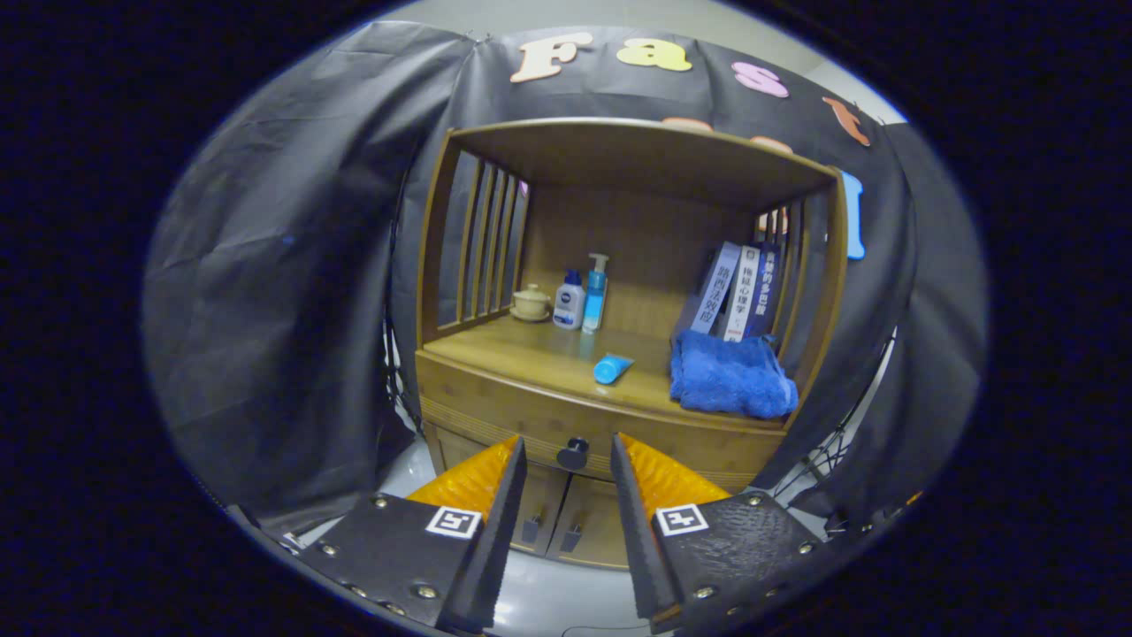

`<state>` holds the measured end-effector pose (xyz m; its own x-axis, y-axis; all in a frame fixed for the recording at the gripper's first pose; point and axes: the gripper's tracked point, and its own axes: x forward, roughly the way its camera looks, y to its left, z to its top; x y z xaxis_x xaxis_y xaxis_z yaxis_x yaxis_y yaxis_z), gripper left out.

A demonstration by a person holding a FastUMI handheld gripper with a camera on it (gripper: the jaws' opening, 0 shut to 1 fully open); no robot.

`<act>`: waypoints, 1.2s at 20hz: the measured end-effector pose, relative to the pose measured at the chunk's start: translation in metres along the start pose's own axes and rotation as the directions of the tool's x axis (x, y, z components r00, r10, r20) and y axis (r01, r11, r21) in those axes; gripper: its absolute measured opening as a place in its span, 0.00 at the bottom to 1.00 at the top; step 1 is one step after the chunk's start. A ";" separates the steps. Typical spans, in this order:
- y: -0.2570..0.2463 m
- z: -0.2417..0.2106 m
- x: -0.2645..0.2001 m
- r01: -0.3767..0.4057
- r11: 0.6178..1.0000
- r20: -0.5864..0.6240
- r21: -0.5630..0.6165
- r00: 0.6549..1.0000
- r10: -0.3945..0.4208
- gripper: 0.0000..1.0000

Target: Pull open the drawer, take out the items inside it, and place them on the countertop above the cabinet.

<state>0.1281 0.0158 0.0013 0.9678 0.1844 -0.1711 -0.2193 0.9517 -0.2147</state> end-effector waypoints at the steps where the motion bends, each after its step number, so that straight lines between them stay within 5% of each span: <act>1: -0.008 0.003 -0.007 0.015 1.000 0.018 0.003 1.000 -0.015 0.58; 10: -0.060 -0.022 -0.038 0.080 0.993 0.058 0.081 0.995 -0.085 0.58; 24: -0.148 -0.082 0.008 0.097 0.972 0.038 0.215 0.993 -0.107 0.58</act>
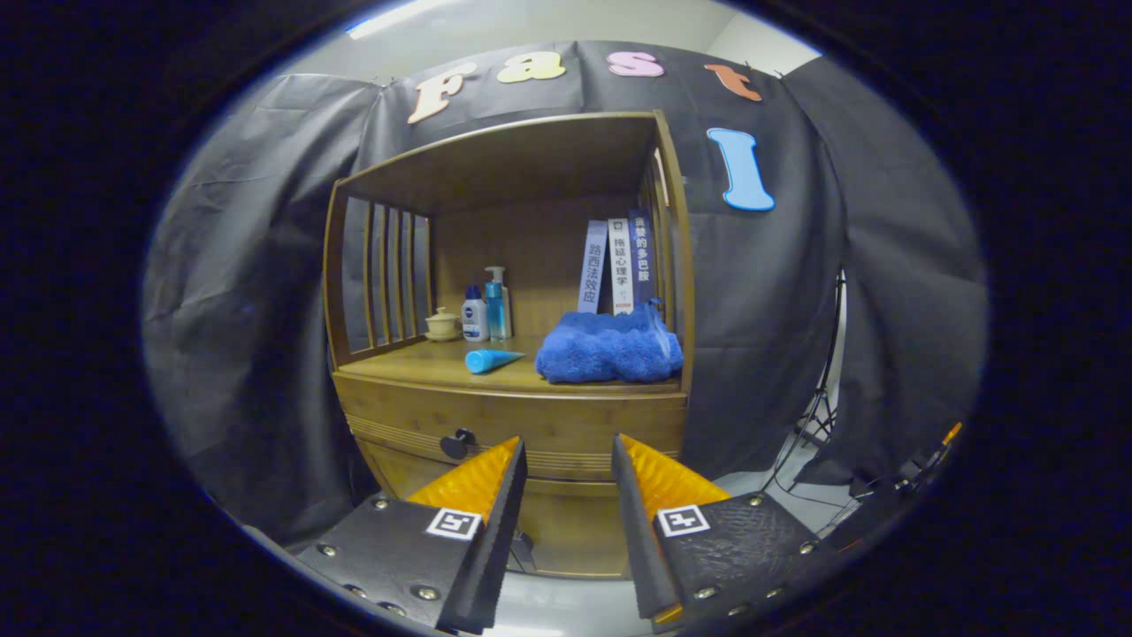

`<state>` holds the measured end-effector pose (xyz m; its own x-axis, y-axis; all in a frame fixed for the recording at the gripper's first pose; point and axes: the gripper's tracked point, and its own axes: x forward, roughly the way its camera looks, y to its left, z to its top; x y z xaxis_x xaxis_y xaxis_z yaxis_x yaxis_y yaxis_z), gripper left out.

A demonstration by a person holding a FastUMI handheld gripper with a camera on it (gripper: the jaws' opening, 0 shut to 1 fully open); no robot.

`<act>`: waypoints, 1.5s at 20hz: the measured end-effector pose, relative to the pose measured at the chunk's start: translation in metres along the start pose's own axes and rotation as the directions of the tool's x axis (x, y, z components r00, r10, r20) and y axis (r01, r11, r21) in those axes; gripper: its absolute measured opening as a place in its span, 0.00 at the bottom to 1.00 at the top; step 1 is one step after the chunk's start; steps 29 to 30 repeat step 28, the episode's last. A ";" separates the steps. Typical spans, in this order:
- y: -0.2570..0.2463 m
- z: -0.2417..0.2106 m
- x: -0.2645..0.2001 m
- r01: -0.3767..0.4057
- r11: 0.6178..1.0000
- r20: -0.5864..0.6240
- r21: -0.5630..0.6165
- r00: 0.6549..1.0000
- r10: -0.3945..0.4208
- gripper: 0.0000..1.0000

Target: Pull open the drawer, take out the items inside it, and place them on the countertop above the cabinet.

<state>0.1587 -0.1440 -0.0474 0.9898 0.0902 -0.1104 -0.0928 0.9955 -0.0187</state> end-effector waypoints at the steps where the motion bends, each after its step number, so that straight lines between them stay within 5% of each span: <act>1: -0.005 -0.001 0.004 0.001 1.000 -0.002 0.005 1.000 -0.001 0.58; 7: -0.036 -0.032 0.009 0.030 0.996 -0.095 0.088 0.995 -0.021 0.58; 30: -0.112 -0.056 -0.013 0.138 0.988 -0.088 0.072 0.987 -0.131 0.58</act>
